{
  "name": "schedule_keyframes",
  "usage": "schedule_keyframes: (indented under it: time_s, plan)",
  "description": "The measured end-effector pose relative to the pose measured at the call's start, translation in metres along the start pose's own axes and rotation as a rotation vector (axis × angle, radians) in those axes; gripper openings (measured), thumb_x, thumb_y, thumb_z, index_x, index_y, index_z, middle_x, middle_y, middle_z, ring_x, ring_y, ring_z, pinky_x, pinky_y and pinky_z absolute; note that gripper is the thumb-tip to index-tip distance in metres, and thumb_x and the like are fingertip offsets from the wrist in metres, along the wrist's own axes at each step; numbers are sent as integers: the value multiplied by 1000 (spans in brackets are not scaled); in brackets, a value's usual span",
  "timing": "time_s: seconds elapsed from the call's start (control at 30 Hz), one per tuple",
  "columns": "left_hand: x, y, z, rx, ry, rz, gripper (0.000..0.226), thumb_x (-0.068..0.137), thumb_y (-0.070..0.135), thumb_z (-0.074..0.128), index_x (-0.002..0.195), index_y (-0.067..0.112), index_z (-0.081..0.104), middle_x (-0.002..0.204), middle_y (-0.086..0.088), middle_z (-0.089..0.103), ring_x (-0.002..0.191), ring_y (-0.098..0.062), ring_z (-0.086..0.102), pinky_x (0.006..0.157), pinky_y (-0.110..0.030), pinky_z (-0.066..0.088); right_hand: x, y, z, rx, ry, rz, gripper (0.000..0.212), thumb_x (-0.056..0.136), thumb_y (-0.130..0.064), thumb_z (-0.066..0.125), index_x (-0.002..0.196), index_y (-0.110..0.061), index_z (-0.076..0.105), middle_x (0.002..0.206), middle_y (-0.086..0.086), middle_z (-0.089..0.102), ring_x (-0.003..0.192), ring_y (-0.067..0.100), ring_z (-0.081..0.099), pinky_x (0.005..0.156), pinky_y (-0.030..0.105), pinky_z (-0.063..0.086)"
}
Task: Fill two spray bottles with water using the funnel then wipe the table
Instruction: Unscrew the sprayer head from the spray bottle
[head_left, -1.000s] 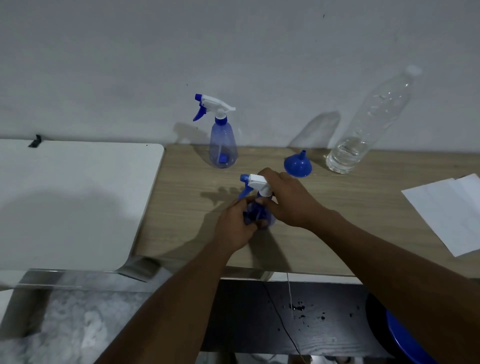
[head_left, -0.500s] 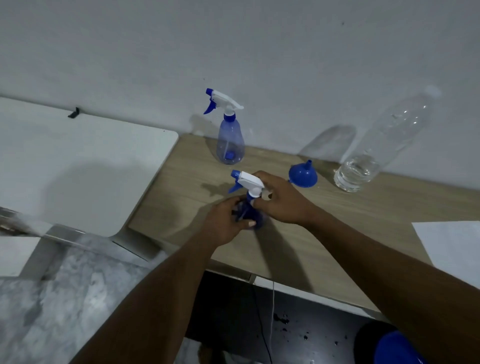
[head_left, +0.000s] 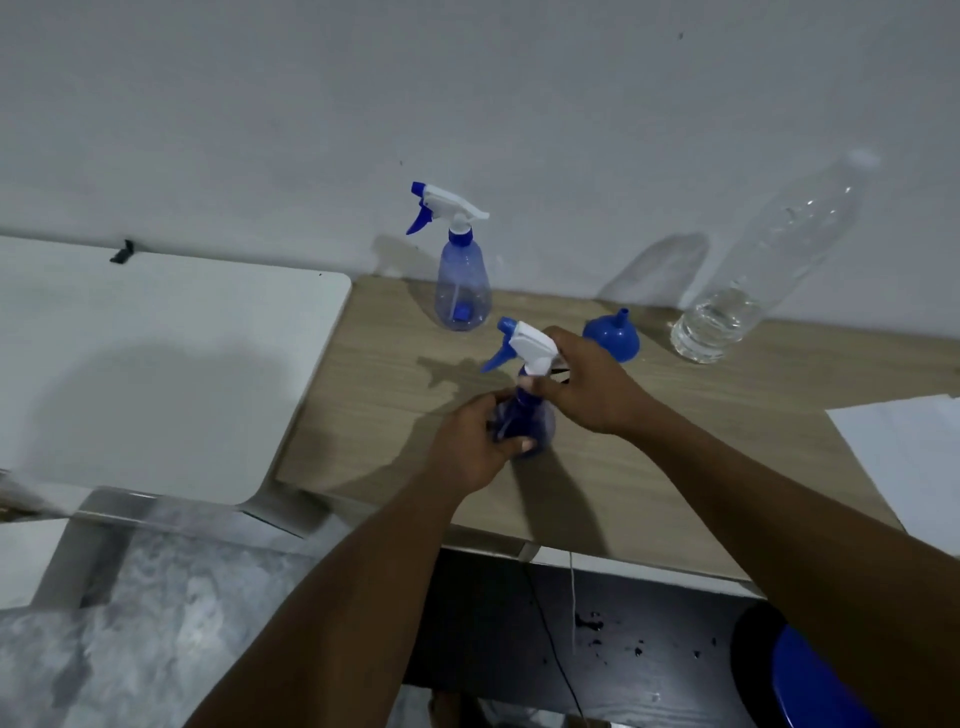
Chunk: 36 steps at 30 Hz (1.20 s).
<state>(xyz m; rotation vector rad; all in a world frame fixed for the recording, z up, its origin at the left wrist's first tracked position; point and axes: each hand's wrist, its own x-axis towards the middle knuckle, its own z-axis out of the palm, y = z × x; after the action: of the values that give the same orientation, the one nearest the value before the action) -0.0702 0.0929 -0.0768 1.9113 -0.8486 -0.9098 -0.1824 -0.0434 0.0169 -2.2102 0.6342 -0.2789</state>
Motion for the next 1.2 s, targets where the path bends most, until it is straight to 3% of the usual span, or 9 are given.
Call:
schedule_keyframes:
  time_s: [0.07, 0.17, 0.33, 0.43, 0.6, 0.8, 0.9, 1.0, 1.2]
  plan:
    - [2, -4, -1, -10, 2, 9, 70, 60, 42, 85, 125, 42, 57, 120, 4, 70, 107, -22, 68, 98, -49, 53, 1, -11, -12, 15, 13, 45, 21, 93, -21, 66, 111, -13, 58, 99, 0, 63, 92, 20, 63, 80, 37, 52]
    - [0, 2, -2, 35, -5, 37, 68, 71, 27, 86, 133, 29, 57, 121, 3, 68, 109, -21, 66, 99, -47, 51, 0, -36, -40, 36, 66, 55, 22, 98, -23, 61, 116, -11, 55, 102, 5, 69, 93, 23, 69, 82, 47, 59]
    - [-2, 2, -4, 55, 3, 80, 63, 73, 21, 86, 131, 23, 60, 108, 8, 66, 102, -19, 65, 98, -42, 52, -8, -72, -104, 108, 219, 98, 21, 99, -27, 59, 113, -11, 58, 87, 5, 73, 74, 15, 75, 63, 31, 61]
    - [-6, 5, -5, 68, 1, 102, 70, 70, 32, 85, 134, 25, 58, 109, 9, 63, 100, -16, 64, 96, -40, 53, -7, -53, -109, 71, 221, 222, 19, 97, -31, 62, 101, -12, 62, 75, 7, 74, 67, 22, 74, 59, 34, 56]
    - [8, -21, 2, 29, 5, 96, 79, 58, 54, 79, 131, 36, 55, 120, 6, 66, 109, -19, 65, 96, -47, 54, -15, 29, -44, 56, 57, 563, 27, 96, -29, 61, 112, -6, 62, 88, 19, 75, 69, 26, 72, 51, 28, 48]
    - [5, -4, -4, 54, -7, 97, 81, 60, 53, 79, 135, 34, 53, 124, 7, 64, 111, -16, 64, 99, -44, 53, -19, 83, 9, -181, 19, 684, 39, 92, -43, 63, 109, -9, 65, 107, 14, 70, 100, 31, 64, 82, 38, 50]
    - [5, -5, -2, 56, 7, 113, 77, 64, 46, 82, 135, 34, 54, 123, 8, 64, 111, -16, 63, 98, -45, 53, -7, 87, 2, -502, 155, 612, 52, 88, -56, 59, 116, -13, 59, 114, 11, 64, 108, 33, 57, 88, 43, 50]
    - [6, -6, -1, 60, 41, 122, 75, 65, 45, 83, 133, 37, 54, 123, 8, 62, 110, -16, 63, 96, -45, 54, 19, 81, -15, -732, 341, 425, 58, 85, -46, 64, 128, -9, 51, 124, 17, 57, 116, 38, 51, 88, 48, 47]
    - [9, -11, -2, 40, 48, 120, 70, 73, 27, 88, 135, 30, 54, 119, 11, 61, 112, -17, 63, 96, -39, 56, 80, 94, -37, -752, -15, 433, 79, 75, -45, 75, 142, -23, 40, 142, 14, 41, 128, 41, 43, 98, 54, 46]
